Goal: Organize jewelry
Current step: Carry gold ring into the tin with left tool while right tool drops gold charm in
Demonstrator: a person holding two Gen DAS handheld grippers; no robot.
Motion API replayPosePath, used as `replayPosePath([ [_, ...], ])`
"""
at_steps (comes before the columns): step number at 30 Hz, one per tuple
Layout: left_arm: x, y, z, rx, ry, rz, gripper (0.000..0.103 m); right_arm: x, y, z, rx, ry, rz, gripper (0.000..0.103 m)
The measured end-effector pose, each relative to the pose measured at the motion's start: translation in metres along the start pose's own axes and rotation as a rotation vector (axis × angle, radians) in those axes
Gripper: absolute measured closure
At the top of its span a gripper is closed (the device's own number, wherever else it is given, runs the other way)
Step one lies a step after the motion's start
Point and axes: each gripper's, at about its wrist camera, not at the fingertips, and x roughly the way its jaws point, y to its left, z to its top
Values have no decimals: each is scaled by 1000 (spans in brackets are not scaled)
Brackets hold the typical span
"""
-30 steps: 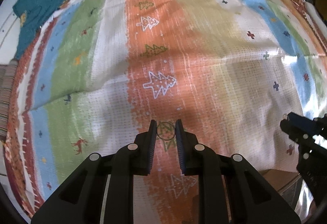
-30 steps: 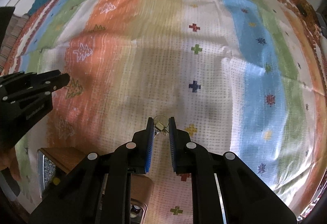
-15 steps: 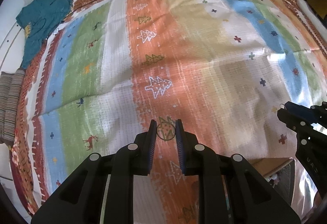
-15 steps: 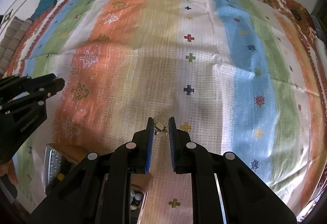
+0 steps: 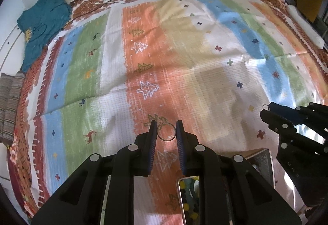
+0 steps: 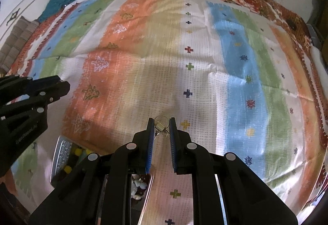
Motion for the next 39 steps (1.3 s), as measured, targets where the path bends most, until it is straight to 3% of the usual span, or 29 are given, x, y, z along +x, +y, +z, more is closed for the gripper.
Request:
replayPosePath([
  [9, -29, -3, -9, -14, -45, -56, 85, -27, 9, -13, -37, -53, 48, 88],
  [29, -69, -19, -49, 9, -82, -114, 85, -51, 20, -42, -59, -73, 96, 87],
  [39, -74, -14, -58, -32, -70, -152, 83, -54, 26, -54, -64, -60, 110, 84],
])
